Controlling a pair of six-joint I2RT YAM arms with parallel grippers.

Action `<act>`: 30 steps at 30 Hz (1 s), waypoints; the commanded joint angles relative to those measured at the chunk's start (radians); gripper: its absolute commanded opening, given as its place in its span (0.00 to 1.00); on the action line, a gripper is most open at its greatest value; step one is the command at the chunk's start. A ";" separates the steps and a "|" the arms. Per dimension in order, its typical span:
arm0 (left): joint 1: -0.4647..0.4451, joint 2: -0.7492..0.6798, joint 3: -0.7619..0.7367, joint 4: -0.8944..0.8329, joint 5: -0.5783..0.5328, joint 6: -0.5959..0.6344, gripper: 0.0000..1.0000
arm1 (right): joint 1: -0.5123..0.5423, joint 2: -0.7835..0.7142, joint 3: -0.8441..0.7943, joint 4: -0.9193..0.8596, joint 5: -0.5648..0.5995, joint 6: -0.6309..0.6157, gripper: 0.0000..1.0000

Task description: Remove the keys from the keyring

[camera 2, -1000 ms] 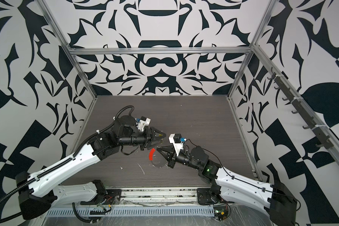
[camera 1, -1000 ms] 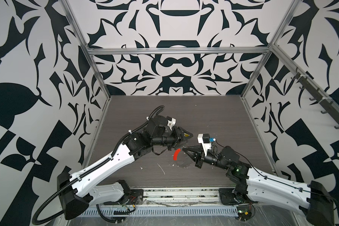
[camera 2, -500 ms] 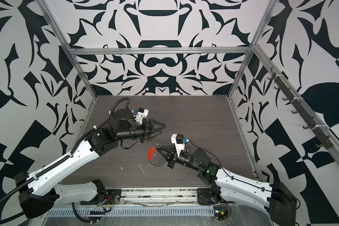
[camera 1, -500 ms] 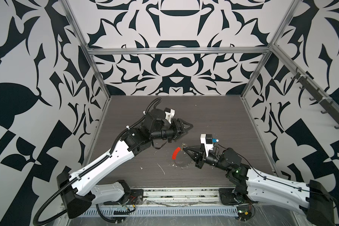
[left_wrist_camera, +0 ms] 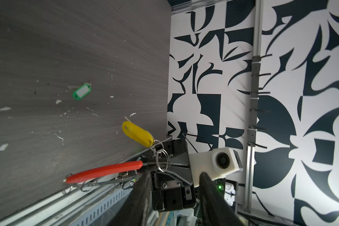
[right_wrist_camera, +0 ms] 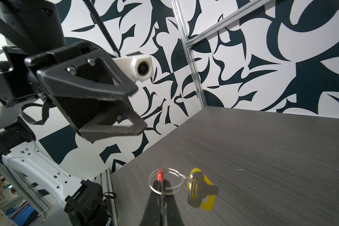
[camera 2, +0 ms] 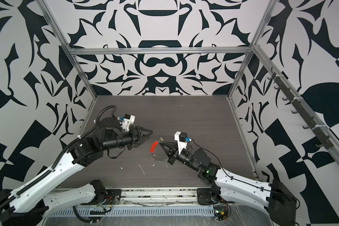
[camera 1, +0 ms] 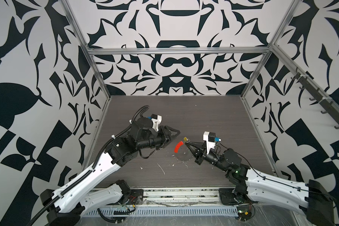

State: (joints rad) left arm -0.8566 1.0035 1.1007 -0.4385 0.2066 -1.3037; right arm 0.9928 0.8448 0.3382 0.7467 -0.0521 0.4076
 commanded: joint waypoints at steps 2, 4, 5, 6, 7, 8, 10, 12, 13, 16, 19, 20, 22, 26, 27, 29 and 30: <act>0.006 0.040 -0.012 0.028 0.048 -0.016 0.34 | 0.014 0.014 0.013 0.082 0.043 -0.032 0.00; 0.005 0.055 -0.010 0.028 0.061 -0.021 0.34 | 0.020 0.017 0.013 0.077 0.052 -0.041 0.00; 0.005 0.063 -0.012 0.030 0.068 -0.025 0.34 | 0.021 0.017 0.017 0.070 0.054 -0.044 0.00; 0.005 0.069 -0.012 0.027 0.070 -0.028 0.34 | 0.023 0.017 0.016 0.069 0.057 -0.046 0.00; 0.005 0.076 -0.013 0.024 0.073 -0.031 0.35 | 0.024 0.017 0.016 0.068 0.059 -0.048 0.00; 0.005 0.080 -0.017 0.029 0.078 -0.033 0.35 | 0.024 0.019 0.018 0.064 0.058 -0.051 0.00; 0.005 0.088 -0.020 0.039 0.089 -0.042 0.35 | 0.027 0.022 0.018 0.062 0.060 -0.055 0.00; 0.005 0.097 -0.018 0.038 0.093 -0.043 0.35 | 0.029 0.023 0.018 0.058 0.063 -0.059 0.00; 0.005 0.099 -0.015 0.033 0.095 -0.045 0.35 | 0.030 0.024 0.018 0.056 0.064 -0.062 0.00; 0.005 0.099 -0.015 0.023 0.095 -0.048 0.32 | 0.031 0.023 0.020 0.051 0.066 -0.065 0.00; 0.005 0.101 -0.009 0.023 0.099 -0.048 0.29 | 0.032 0.031 0.022 0.048 0.066 -0.068 0.00; 0.005 0.102 -0.008 0.021 0.099 -0.049 0.28 | 0.032 0.033 0.022 0.049 0.066 -0.067 0.00; 0.006 0.104 -0.006 0.021 0.099 -0.046 0.24 | 0.035 0.039 0.024 0.050 0.065 -0.069 0.00; 0.005 0.112 -0.008 0.029 0.106 -0.045 0.20 | 0.038 0.045 0.028 0.048 0.063 -0.070 0.00; 0.005 0.115 -0.008 0.029 0.107 -0.044 0.20 | 0.039 0.045 0.028 0.049 0.063 -0.071 0.00; 0.005 0.116 -0.010 0.026 0.110 -0.046 0.20 | 0.041 0.044 0.028 0.047 0.064 -0.073 0.00; 0.005 0.116 -0.008 0.018 0.109 -0.045 0.20 | 0.041 0.043 0.028 0.047 0.066 -0.075 0.00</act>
State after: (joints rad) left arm -0.8566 1.1141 1.0878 -0.4240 0.3042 -1.3460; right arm 1.0286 0.8959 0.3382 0.7441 0.0044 0.3500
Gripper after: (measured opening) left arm 0.204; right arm 0.054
